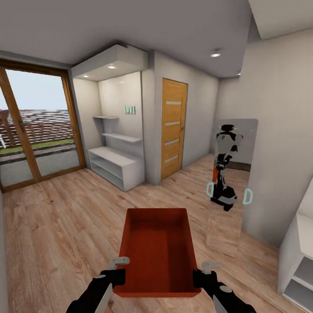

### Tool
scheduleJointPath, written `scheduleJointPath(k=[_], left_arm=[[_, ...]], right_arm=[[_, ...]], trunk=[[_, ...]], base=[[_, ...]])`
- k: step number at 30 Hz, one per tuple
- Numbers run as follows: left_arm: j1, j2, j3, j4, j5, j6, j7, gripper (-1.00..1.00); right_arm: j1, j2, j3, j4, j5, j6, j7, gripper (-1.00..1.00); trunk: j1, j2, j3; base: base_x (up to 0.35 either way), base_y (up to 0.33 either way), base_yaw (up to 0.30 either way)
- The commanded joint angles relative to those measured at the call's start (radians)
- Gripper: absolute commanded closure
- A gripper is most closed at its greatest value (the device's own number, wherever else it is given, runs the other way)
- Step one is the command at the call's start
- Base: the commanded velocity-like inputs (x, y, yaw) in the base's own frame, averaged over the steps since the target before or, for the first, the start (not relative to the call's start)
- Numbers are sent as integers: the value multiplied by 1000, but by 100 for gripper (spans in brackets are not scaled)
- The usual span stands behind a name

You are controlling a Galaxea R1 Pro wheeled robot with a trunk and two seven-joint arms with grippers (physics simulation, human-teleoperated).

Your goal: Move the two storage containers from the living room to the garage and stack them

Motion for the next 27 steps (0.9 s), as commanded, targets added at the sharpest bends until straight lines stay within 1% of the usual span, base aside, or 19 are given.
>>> scheduleJointPath(k=[1, 27], left_arm=[[-1, 33, 15, -1, -16, 7, 10, 100], [-1, 33, 15, -1, -16, 7, 10, 100]], right_arm=[[0, -7, 26, -2, -8, -3, 8, 100], [0, -7, 26, -2, -8, -3, 8, 100]], trunk=[[1, -1, 0], [1, -1, 0]], base=[[329, 0, 2], [329, 0, 0]])
